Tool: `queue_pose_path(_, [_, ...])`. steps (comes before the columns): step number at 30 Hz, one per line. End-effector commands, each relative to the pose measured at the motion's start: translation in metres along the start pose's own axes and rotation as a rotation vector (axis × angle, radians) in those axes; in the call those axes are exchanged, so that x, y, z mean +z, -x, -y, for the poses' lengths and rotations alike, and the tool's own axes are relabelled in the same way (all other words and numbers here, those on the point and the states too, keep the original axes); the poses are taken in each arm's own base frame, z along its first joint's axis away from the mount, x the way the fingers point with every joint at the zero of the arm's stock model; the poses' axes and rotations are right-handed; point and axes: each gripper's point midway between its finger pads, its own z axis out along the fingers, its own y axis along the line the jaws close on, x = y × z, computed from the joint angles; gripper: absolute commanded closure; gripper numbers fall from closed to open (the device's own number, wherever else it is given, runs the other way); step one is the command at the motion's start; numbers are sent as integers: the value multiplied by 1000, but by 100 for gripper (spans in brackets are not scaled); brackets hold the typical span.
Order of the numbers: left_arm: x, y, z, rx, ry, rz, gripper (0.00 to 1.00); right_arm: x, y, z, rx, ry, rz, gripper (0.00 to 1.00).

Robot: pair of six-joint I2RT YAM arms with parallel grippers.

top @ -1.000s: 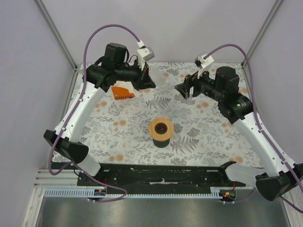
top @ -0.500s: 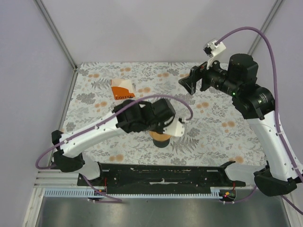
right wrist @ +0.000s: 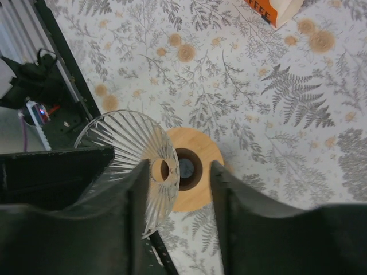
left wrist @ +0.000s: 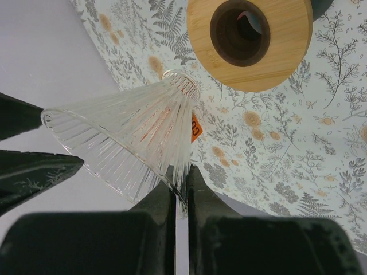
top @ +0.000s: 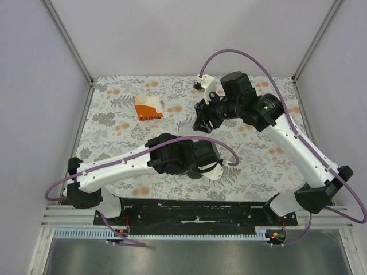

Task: Place the coffee filter in the dripper

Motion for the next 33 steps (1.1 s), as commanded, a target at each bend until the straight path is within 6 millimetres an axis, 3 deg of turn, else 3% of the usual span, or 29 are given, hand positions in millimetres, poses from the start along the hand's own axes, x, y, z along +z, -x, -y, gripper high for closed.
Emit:
queue_pose_path(1, [-12,-18,5,95,-43,-67,98,10,-9,0,-15,0,-40,58])
queue_pose_path(3, [-12,-15,3,84,-38,-57,98,18,-15,5,-3,-12,-70,78])
queue_pose_path(6, [-14,-13,-2,68,-18,-44,98,25,-23,8,10,-15,-108,100])
queue_pose_path(13, [-16,-13,-8,16,35,-23,98,14,-22,19,11,-96,-101,100])
queue_pose_path(15, [-17,-13,-12,-2,63,-19,82,12,-18,20,12,-106,-91,100])
queue_pose_path(17, [-21,-12,-20,-38,112,1,59,9,-18,24,14,-133,-88,100])
queue_pose_path(22, [-43,-11,-33,-164,140,113,39,-2,-16,37,57,-162,-51,100])
queue_pose_path(25, [-55,-14,-38,-253,130,197,33,-3,-14,39,78,-143,-28,100])
queue_pose_path(29, [-63,-41,-68,-521,137,311,25,3,-14,18,94,-19,-2,100])
queue_pose_path(33, [-54,-99,-99,-835,229,316,21,9,-22,2,146,71,36,100])
